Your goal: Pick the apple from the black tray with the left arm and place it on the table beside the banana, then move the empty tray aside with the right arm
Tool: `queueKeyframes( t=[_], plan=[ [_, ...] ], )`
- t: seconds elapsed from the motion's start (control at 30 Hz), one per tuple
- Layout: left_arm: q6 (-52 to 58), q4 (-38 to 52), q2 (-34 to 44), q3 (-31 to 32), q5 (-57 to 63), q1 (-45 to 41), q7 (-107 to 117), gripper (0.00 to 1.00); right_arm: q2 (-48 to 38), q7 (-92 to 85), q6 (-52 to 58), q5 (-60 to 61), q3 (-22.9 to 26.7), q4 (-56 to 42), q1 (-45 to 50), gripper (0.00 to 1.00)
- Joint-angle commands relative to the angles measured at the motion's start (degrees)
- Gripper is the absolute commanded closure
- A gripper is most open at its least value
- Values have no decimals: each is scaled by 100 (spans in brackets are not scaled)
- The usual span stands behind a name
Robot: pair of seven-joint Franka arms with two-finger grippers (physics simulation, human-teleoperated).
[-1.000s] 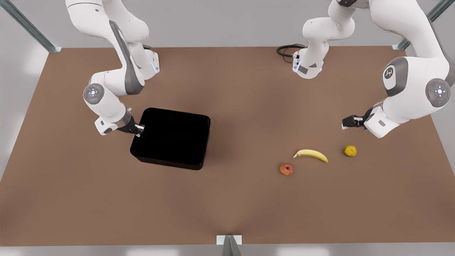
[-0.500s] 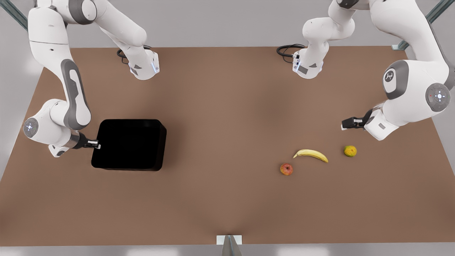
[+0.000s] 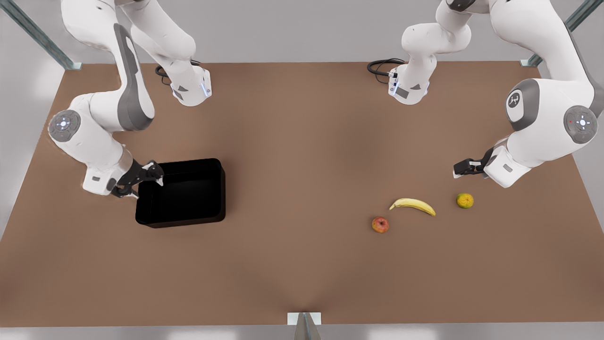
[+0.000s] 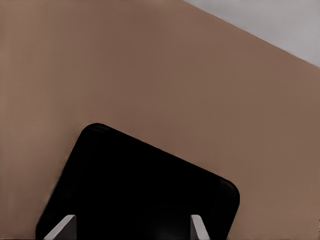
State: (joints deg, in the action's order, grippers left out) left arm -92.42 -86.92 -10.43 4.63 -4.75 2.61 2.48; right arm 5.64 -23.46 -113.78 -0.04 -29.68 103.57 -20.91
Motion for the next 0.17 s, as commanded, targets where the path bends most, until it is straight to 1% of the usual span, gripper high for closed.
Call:
queueKeyframes(
  t=[0.0, 0.13],
  plan=[
    [-22, -1, 6, 2, 0, 2, 68, 0, -11, 1889, 840, -418, -73, -188, -159, 0],
    [-22, -1, 6, 2, 0, -7, 68, 0, 68, 1950, 858, -400, -38, -188, -203, 0]
  ],
)
